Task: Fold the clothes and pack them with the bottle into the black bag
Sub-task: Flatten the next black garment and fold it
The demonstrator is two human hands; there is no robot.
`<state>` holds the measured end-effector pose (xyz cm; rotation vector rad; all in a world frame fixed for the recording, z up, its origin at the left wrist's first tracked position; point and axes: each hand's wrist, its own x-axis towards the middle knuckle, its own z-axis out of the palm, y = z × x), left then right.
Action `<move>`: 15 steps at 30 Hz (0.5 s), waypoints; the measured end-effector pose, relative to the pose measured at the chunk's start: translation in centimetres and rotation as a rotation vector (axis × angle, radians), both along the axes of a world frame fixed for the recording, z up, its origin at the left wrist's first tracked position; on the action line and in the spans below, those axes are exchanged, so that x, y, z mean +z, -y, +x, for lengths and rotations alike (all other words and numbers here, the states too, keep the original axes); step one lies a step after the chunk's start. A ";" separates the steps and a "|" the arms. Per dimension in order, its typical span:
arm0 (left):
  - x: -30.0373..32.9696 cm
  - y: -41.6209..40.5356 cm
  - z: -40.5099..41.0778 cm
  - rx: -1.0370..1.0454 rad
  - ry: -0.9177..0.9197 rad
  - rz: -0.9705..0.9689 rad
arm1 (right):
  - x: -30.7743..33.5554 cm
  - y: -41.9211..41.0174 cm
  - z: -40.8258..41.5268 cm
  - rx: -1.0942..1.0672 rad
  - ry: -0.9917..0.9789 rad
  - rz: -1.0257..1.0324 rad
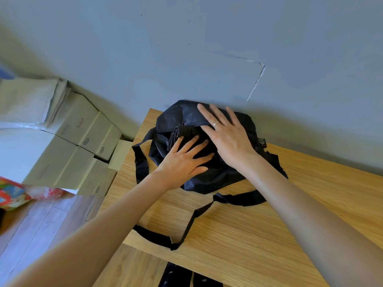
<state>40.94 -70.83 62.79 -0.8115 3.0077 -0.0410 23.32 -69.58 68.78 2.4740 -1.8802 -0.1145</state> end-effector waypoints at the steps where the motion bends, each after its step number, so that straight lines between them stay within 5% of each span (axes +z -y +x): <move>1: -0.1 0.0 0.1 -0.008 0.003 0.015 | 0.0 0.2 0.0 0.006 0.005 0.002; 9: 0.2 1.0 0.4 -0.030 -0.050 0.111 | -0.6 -0.4 0.0 0.003 0.085 -0.083; 15: 2.1 1.8 2.9 0.085 -0.415 0.060 | -2.2 -2.8 1.1 0.259 0.016 -0.157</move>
